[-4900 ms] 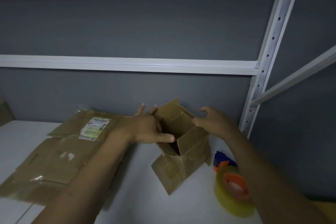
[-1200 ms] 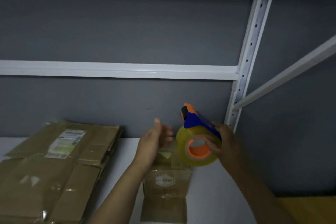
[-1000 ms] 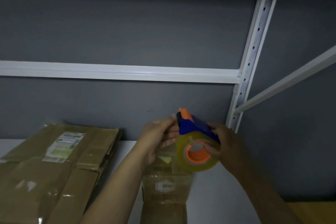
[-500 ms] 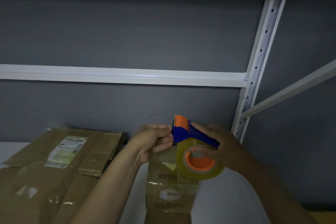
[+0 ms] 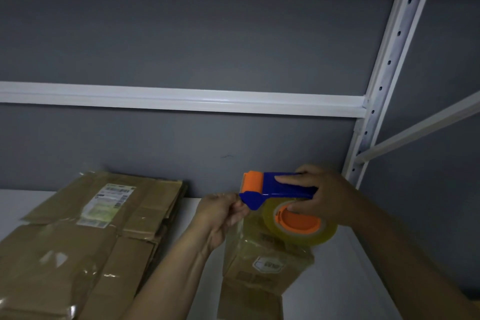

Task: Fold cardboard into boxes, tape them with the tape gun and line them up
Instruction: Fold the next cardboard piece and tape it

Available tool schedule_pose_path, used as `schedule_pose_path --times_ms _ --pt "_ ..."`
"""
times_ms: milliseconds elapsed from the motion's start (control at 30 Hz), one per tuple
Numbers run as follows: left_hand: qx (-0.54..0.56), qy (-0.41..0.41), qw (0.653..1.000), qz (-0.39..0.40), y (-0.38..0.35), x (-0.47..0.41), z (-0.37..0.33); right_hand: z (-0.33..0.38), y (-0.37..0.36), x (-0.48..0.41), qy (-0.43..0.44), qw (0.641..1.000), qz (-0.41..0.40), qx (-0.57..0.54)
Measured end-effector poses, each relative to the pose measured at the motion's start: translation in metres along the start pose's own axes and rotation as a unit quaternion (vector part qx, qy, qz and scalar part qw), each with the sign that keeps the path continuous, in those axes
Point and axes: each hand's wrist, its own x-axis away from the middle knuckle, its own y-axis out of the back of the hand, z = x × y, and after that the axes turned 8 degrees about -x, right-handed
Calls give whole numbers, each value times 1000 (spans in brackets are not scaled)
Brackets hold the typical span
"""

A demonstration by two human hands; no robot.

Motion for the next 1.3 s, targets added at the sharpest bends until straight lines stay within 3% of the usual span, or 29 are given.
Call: schedule_pose_path --times_ms 233,367,567,767,833,900,967,1000,1033,1300 --pt "84 40 994 61 5 -4 -8 10 -13 -9 -6 998 -31 -57" --pt "73 41 993 84 10 3 9 10 -22 -13 2 996 -36 -75" --pt "17 18 1000 -18 17 -9 23 26 0 -20 -1 987 72 145" --pt "96 17 993 -68 17 -12 21 8 21 -3 -42 976 86 196" --pt "56 -7 996 -75 12 -4 22 5 10 0 -26 970 89 223" --pt "-93 -77 984 -128 16 0 27 2 0 2 -19 970 92 222" --pt "-313 -161 916 -192 25 1 30 2 -2 4 -22 971 87 220" --pt "-371 -179 886 -212 30 -1 32 3 -1 4 -22 969 87 228" --pt "-390 -179 877 -214 34 -1 32 4 0 4 -19 968 87 237" --pt "-301 -115 928 -189 47 -9 35 10 -10 -2 -10 969 91 230"
